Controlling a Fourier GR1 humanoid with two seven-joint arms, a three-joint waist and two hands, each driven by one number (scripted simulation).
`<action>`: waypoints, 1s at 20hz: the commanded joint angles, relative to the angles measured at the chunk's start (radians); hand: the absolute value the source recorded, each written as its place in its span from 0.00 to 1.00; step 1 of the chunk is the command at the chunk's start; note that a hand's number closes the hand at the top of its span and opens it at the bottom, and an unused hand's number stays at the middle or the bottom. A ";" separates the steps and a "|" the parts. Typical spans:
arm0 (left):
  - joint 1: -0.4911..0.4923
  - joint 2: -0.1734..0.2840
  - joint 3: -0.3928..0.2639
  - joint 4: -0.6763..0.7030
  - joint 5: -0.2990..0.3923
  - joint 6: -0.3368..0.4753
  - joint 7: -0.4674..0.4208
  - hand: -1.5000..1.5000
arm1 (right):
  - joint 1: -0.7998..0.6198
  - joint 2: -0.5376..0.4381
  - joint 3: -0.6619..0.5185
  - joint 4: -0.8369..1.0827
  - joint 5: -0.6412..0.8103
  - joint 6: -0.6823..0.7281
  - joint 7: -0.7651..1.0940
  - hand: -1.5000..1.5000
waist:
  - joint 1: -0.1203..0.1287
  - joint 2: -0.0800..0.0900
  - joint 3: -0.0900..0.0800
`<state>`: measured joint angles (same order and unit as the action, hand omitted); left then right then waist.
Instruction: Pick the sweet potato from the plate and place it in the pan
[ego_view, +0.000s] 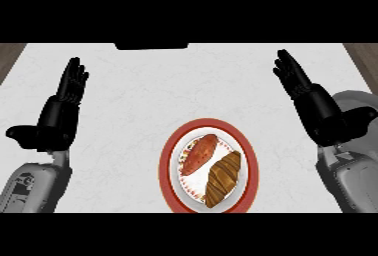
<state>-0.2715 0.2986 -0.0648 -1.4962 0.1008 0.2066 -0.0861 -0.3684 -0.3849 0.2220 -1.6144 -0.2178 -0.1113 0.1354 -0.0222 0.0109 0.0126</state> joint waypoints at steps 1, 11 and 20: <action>0.004 -0.007 0.002 0.022 -0.022 -0.020 0.012 0.50 | 0.097 0.078 0.035 -0.026 0.045 -0.025 -0.036 1.00 | 0.019 -0.011 -0.012; 0.067 0.020 0.074 0.068 0.050 -0.022 0.117 0.50 | 0.392 0.210 0.124 0.100 0.372 -0.436 -0.365 0.00 | -0.024 -0.020 -0.014; 0.059 0.035 0.091 0.051 0.054 -0.045 0.124 0.50 | 0.648 -0.072 0.243 -0.426 0.665 -0.386 0.041 0.00 | -0.005 -0.016 -0.017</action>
<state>-0.1864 0.3205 -0.0025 -1.4683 0.1443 0.1709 0.0393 0.2104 -0.3517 0.4243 -1.8610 0.3370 -0.5466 0.0087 -0.0305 -0.0089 -0.0031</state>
